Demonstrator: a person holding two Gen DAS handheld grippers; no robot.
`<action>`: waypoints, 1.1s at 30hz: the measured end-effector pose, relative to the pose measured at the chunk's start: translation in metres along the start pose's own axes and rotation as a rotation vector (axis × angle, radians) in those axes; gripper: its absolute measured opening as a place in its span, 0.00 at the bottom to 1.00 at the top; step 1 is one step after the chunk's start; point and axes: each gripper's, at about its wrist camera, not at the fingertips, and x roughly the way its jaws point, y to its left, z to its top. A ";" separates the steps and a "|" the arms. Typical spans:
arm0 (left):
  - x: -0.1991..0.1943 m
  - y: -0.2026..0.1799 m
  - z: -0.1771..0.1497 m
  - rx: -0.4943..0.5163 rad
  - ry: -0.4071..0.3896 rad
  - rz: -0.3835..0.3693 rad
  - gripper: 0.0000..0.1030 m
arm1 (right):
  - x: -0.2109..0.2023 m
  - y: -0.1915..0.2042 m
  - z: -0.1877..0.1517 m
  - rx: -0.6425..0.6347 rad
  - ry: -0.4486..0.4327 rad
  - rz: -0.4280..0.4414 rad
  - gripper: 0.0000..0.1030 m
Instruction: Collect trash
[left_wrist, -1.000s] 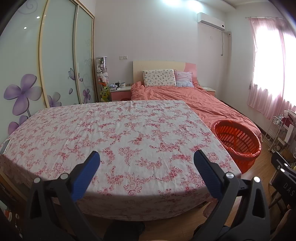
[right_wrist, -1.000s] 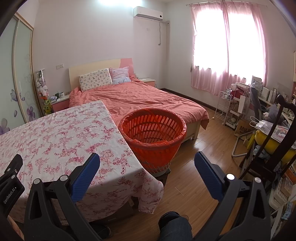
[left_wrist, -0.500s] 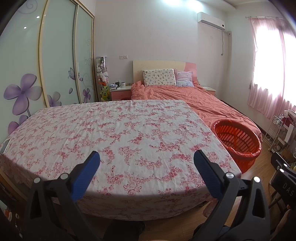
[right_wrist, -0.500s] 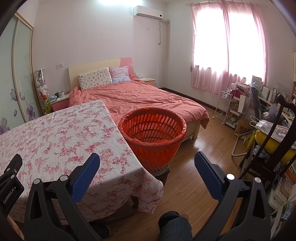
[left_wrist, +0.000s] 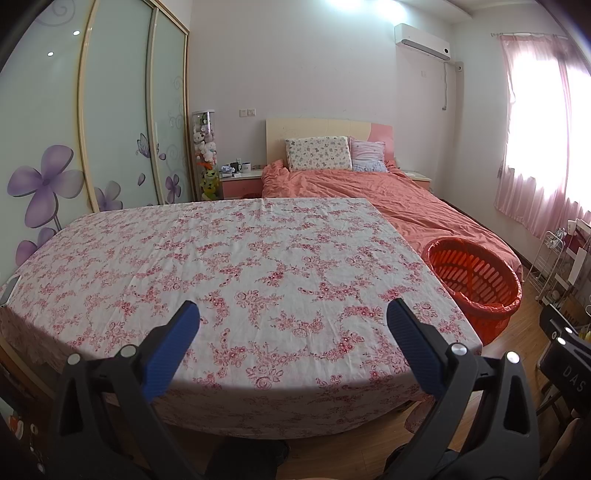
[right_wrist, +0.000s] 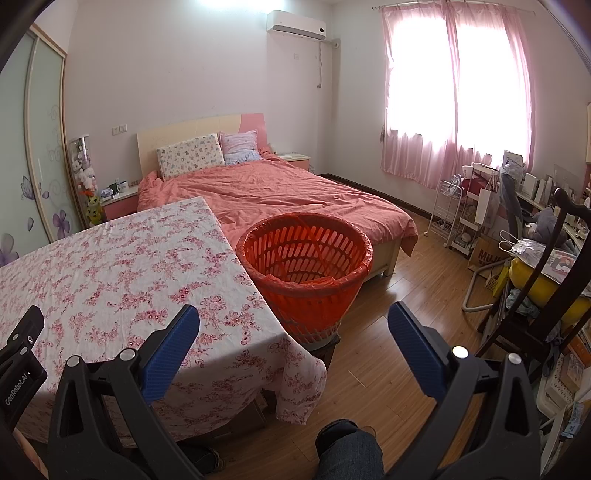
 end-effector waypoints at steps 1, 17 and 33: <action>0.000 0.000 0.000 0.000 0.000 -0.001 0.96 | 0.000 0.000 0.000 0.000 0.000 0.000 0.98; 0.001 0.000 0.000 -0.001 0.002 0.000 0.96 | 0.000 0.000 0.000 0.001 0.004 0.001 0.98; 0.001 0.001 -0.002 -0.002 0.004 0.001 0.96 | 0.001 -0.001 -0.002 0.001 0.006 0.001 0.98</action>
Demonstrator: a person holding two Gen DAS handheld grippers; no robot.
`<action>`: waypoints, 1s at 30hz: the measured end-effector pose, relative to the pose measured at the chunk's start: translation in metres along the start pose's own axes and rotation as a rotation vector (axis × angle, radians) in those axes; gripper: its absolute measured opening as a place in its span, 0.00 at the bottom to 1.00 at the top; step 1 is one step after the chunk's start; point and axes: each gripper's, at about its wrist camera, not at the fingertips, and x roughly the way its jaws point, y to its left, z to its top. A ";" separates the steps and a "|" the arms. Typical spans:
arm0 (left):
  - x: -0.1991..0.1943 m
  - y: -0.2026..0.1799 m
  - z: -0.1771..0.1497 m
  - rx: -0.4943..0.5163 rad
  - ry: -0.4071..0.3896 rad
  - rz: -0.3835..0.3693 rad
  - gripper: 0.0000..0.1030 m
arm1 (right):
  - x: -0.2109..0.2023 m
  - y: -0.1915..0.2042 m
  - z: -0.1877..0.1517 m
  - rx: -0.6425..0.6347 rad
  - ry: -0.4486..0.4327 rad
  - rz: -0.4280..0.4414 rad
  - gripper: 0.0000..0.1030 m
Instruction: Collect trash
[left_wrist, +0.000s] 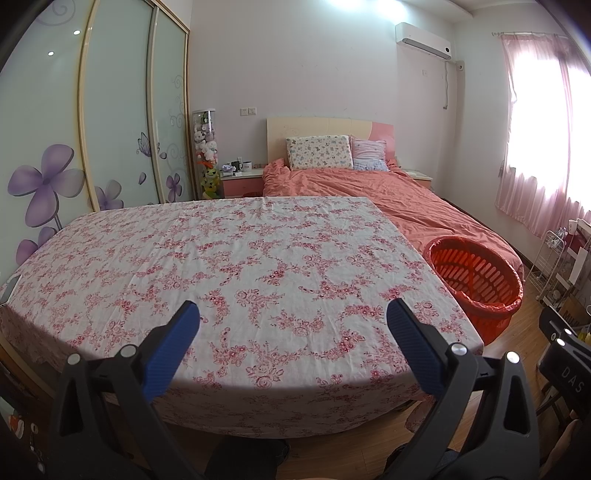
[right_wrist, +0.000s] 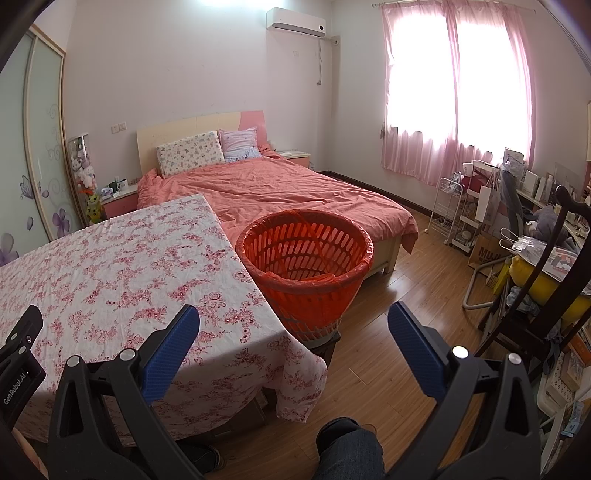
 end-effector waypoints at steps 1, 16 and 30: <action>0.000 0.000 0.000 0.000 0.000 0.000 0.96 | 0.000 0.000 0.000 0.000 0.000 0.000 0.98; 0.001 0.002 -0.003 0.004 0.000 0.014 0.96 | 0.000 0.000 0.000 -0.001 0.002 0.000 0.98; 0.000 0.002 -0.003 0.006 -0.001 0.016 0.96 | 0.000 0.000 -0.002 -0.002 0.002 0.000 0.98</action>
